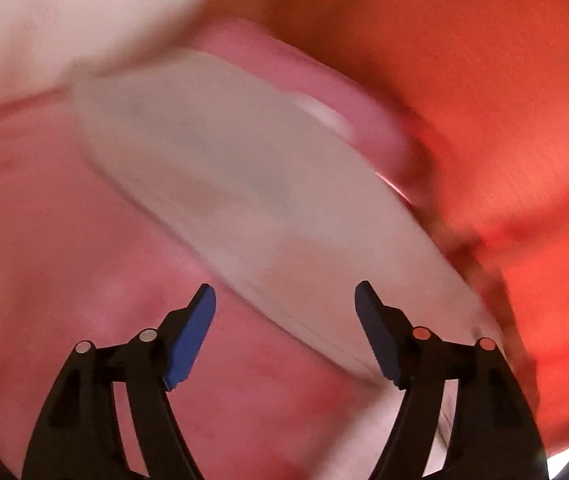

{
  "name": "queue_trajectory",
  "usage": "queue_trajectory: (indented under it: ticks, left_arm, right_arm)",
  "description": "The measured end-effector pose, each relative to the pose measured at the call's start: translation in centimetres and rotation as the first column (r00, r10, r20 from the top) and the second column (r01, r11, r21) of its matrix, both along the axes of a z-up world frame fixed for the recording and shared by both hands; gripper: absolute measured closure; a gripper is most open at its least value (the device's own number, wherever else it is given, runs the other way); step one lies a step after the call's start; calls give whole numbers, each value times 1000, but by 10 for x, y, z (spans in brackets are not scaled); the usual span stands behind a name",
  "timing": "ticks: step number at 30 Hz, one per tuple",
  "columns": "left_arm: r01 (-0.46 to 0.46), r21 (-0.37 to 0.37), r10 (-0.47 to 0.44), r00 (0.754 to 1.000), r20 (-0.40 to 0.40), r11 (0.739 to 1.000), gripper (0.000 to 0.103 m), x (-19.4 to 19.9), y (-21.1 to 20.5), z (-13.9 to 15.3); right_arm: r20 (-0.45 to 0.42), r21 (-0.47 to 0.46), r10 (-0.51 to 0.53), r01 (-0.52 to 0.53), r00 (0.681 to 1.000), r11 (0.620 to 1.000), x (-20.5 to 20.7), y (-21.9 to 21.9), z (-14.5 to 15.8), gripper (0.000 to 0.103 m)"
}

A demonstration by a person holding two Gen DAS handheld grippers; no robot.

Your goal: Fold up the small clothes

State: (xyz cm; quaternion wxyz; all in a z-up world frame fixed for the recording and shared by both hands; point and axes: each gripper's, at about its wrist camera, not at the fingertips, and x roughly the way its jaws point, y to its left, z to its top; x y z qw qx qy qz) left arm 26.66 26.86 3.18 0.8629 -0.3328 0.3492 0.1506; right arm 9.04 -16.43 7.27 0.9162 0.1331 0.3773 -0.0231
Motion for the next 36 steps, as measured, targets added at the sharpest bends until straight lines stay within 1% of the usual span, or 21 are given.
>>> queue_trajectory:
  ticks: [3, 5, 8, 10, 13, 14, 15, 16, 17, 20, 23, 26, 27, 28, 29, 31, 32, 33, 34, 35, 36]
  left_arm:
    - [-158, 21, 159, 986, -43, 987, 30, 0, 64, -7]
    - [-240, 2, 240, 969, -55, 971, 30, 1, 101, -16]
    - [-276, -50, 274, 960, -55, 960, 35, 6, 127, -28]
    - [-257, -32, 255, 966, -52, 966, 52, 15, 134, -30]
    - [-241, 33, 243, 967, -74, 970, 64, 26, 137, -28]
    - [-247, 36, 249, 966, -70, 968, 74, 27, 138, -26]
    - [-227, 9, 227, 973, -32, 974, 96, 27, 139, -23]
    - [-199, -25, 199, 980, 2, 980, 97, 28, 137, -17]
    - [-200, -20, 200, 979, 27, 980, 97, 26, 133, -7]
    - [-64, 92, 46, 982, 180, 994, 97, 26, 80, 52]
    - [111, 175, -158, 947, 281, 978, 97, 28, -2, 99]
    - [343, 226, -406, 837, 367, 912, 97, 22, -108, 137]
    - [438, 230, -495, 784, 376, 869, 97, 20, -156, 141]
    - [499, 225, -547, 749, 374, 837, 97, 19, -188, 139]
    - [576, 221, -615, 705, 352, 787, 97, 18, -236, 130]
    - [640, 236, -682, 673, 287, 731, 93, 19, -295, 108]
    - [683, 223, -719, 654, 237, 695, 90, 20, -328, 85]
    - [708, 202, -736, 647, 198, 677, 77, 19, -344, 68]
    - [719, 172, -739, 655, 158, 674, 71, 18, -354, 50]
    - [715, 148, -730, 668, 143, 683, 65, 11, -353, 38]
    - [698, 103, -705, 697, 130, 708, 58, 9, -345, 21]
  right_arm:
    - [-22, -114, 94, -96, 995, 989, 4, 40, -13, 55]
    - [-48, -149, 115, -121, 992, 981, 7, 51, -24, 55]
    - [-94, -140, 120, -133, 988, 981, 12, 55, -38, 55]
    - [-108, -124, 110, -123, 988, 985, 16, 53, -45, 55]
    - [-105, -133, 86, -100, 991, 986, 19, 51, -48, 55]
    - [-96, -137, 78, -91, 992, 986, 18, 51, -47, 54]
    - [-90, -137, 70, -82, 993, 987, 18, 51, -45, 54]
    - [-84, -136, 63, -74, 994, 988, 18, 50, -44, 54]
    - [-80, -133, 55, -65, 995, 989, 18, 49, -44, 54]
    - [-70, -128, 33, -42, 997, 991, 20, 47, -43, 54]
    - [-47, -127, 6, -12, 999, 992, 21, 43, -39, 54]
    - [-32, -123, -24, 19, 999, 992, 22, 36, -38, 54]
    - [-30, -121, -35, 31, 999, 992, 23, 32, -39, 54]
    - [-34, -120, -48, 44, 998, 992, 25, 27, -41, 54]
    - [-40, -122, -54, 49, 998, 991, 26, 25, -42, 54]
    - [-54, -134, -73, 65, 996, 989, 28, 17, -46, 53]
    - [-62, -147, -87, 77, 994, 986, 30, 12, -49, 52]
    - [-67, -157, -99, 88, 993, 984, 31, 7, -50, 52]
    - [-71, -165, -114, 101, 991, 981, 32, 2, -52, 51]
    - [-71, -163, -125, 112, 990, 980, 33, -3, -52, 51]
    - [-68, -156, -130, 118, 989, 981, 34, -8, -51, 50]
